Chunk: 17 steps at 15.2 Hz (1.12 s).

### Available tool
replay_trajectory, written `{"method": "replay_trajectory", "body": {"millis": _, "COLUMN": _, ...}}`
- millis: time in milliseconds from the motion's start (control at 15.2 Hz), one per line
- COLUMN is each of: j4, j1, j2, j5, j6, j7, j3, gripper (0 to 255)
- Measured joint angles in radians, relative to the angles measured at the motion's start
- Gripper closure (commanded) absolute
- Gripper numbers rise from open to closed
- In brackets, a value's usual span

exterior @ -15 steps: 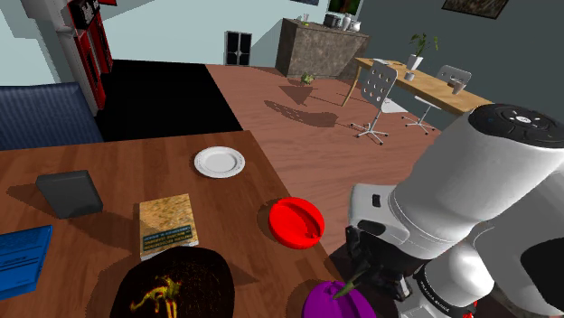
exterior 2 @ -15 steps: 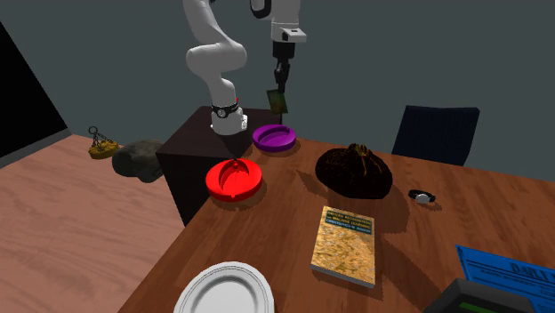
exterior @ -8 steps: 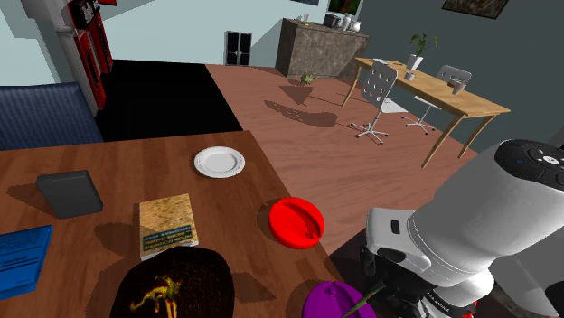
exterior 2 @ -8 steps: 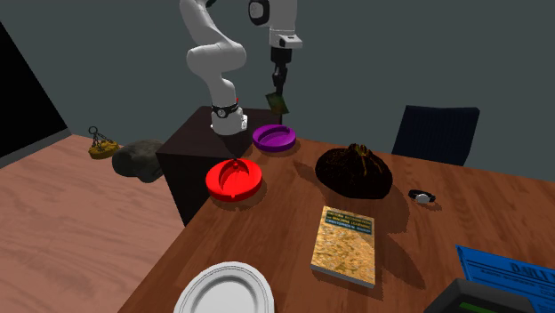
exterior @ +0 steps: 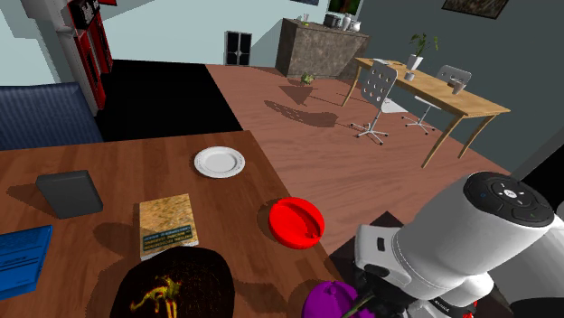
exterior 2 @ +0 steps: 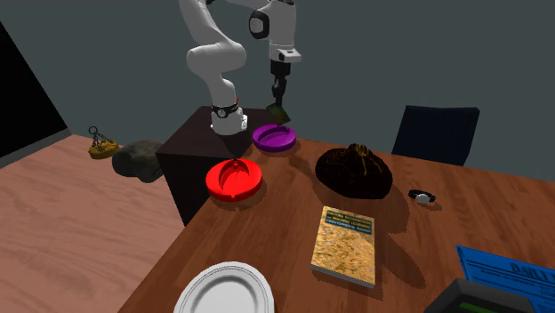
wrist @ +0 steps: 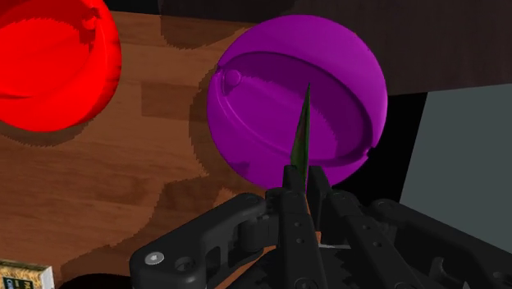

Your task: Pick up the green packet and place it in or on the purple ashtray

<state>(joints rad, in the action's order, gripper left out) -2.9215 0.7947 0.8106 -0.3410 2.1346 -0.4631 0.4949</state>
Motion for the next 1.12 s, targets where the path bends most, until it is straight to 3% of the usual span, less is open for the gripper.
{"method": "replay_trajectory", "body": {"millis": 660, "j4": -0.064, "j1": -0.005, "j2": -0.135, "j5": -0.039, "j6": 0.197, "j7": 0.007, "j3": 0.06, "gripper": 255}}
{"method": "replay_trajectory", "body": {"millis": 1056, "j4": -0.069, "j1": -0.005, "j2": -0.148, "j5": -0.043, "j6": 0.215, "j7": 0.008, "j3": 0.066, "gripper": 255}}
{"method": "replay_trajectory", "body": {"millis": 1122, "j4": -0.069, "j1": -0.005, "j2": -0.148, "j5": -0.043, "j6": 0.215, "j7": 0.008, "j3": 0.066, "gripper": 0}}
